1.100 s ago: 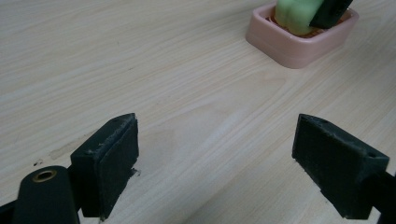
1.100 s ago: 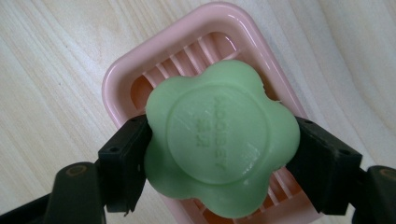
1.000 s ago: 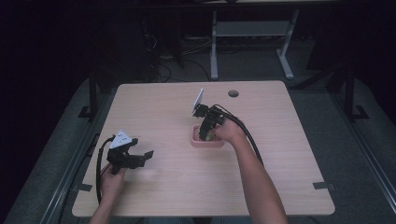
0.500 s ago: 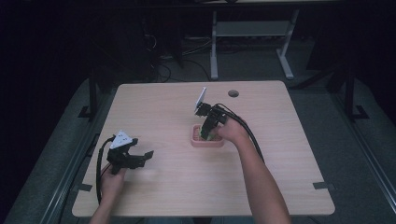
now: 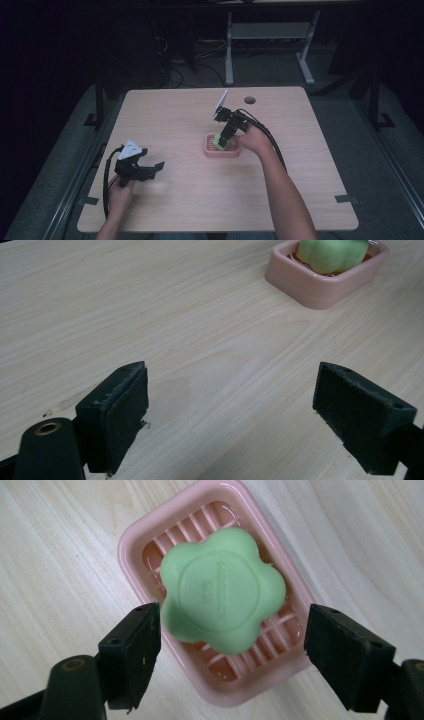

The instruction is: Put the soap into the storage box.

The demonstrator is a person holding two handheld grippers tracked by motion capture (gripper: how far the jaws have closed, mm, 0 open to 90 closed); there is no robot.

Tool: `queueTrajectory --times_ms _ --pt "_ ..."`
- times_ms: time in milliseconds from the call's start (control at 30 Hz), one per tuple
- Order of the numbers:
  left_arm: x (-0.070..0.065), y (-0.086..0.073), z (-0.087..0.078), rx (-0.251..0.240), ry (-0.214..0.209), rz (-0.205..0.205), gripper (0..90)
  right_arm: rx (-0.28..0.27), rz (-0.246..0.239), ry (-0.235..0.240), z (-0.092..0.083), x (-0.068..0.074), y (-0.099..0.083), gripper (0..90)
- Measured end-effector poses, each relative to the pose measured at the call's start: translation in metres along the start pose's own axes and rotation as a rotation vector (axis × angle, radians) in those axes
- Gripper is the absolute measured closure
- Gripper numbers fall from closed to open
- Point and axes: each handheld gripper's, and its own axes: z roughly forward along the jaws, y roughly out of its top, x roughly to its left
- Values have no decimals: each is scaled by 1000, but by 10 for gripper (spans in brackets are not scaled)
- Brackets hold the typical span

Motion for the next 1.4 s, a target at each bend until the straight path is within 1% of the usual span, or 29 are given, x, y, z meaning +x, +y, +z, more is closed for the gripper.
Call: queueTrajectory --times_ms 33,67,133,167,200,233,333,400,533,600,633,800,867,933,1033,1133,1300,1400 --pt "1 0 0 8 2 9 144 -2 6 0 -2 0 -1 223" --pt "0 0 0 8 1 6 143 -11 3 -1 -3 -1 -3 223" --pt "0 0 -1 10 1 10 144 -8 15 3 -6 -1 -6 222" --pt "0 0 -1 10 2 10 144 -10 14 0 -6 -2 -7 222" --pt "0 0 -1 8 3 15 143 -7 21 7 -7 -2 -8 222" --pt "1 0 -1 8 4 21 144 -12 17 3 -8 -3 -10 223" --pt "0 0 0 8 1 10 144 -27 21 4 -10 -4 -14 222" --pt "0 0 0 9 2 18 143 -29 25 8 -11 -4 -17 223" --pt "0 0 0 8 1 16 144 -37 30 10 -17 -5 -24 222" --pt "0 0 0 12 0 18 144 -46 31 14 -21 -5 -27 222" --pt "0 0 0 12 1 18 143 -54 23 14 -23 -5 -28 222" --pt "-1 0 0 16 2 25 144 -62 27 10 -31 -5 -37 223" --pt "-1 1 0 21 1 32 144 -62 28 6 -34 -4 -41 226" --pt "-1 0 0 13 1 27 144 -61 26 5 -37 -3 -45 226" --pt "-1 0 1 15 -2 25 144 -78 33 -1 -43 -2 -52 227" --pt "-2 1 1 21 -1 34 144 -86 32 -9 -47 -1 -58 228" --pt "-2 1 1 23 0 36 144 -104 52 -8 -54 -2 -71 228" --pt "-2 1 1 23 0 36 144 -104 53 -13 -56 -2 -77 228"
